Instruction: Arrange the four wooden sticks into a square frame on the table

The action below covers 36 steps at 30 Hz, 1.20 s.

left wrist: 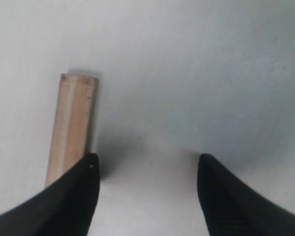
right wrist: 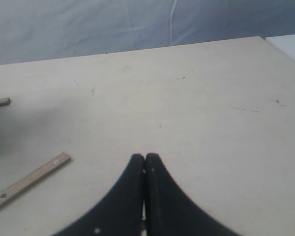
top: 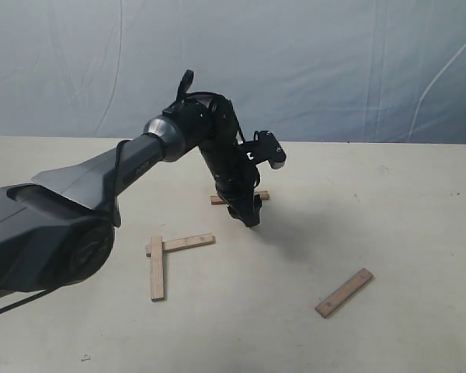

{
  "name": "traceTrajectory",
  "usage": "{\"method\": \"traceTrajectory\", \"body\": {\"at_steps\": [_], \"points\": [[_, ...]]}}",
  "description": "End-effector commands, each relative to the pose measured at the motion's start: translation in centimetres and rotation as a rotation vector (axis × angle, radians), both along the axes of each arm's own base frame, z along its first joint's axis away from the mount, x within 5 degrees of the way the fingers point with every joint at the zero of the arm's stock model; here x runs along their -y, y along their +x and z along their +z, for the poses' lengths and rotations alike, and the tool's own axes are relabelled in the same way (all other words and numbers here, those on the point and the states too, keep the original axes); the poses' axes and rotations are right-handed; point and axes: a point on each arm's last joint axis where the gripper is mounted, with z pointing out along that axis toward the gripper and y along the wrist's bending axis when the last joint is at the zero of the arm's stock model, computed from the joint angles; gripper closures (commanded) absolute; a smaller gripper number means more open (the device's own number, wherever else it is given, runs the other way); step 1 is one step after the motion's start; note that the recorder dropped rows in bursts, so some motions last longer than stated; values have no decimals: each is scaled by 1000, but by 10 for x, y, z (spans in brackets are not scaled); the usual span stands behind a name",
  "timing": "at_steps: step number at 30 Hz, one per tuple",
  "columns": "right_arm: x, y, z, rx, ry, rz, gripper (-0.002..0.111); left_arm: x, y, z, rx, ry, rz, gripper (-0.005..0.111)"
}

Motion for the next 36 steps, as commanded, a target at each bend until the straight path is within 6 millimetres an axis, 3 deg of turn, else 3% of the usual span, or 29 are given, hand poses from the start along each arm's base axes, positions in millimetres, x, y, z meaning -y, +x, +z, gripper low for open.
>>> {"method": "traceTrajectory", "body": {"at_steps": [1, 8, 16, 18, 20, 21, 24, 27, 36], "points": [[0, 0, 1, 14, -4, -7, 109, -9, 4, -2, -42, -23, 14, 50], [0, 0, 1, 14, -4, -7, 109, -20, 10, 45, -8, -164, 18, 50], [0, 0, 1, 14, -4, -7, 109, -26, 10, 48, 15, -135, -35, 56], [0, 0, 1, 14, -4, -7, 109, -38, 11, 47, 0, -102, -13, 57], [0, 0, 1, 14, -4, -7, 109, -70, 22, 44, -14, -58, 62, 57], [0, 0, 1, 14, -4, -7, 109, -86, 27, 43, -49, -112, 104, 57], [0, 0, 1, 14, -4, -7, 109, -101, 34, 44, -72, -210, 107, 56], [0, 0, 1, 14, -4, -7, 109, -100, 34, 44, -52, -239, 35, 53], [0, 0, 1, 16, -4, -7, 109, -74, 29, 25, 11, -209, -98, 46]]}}
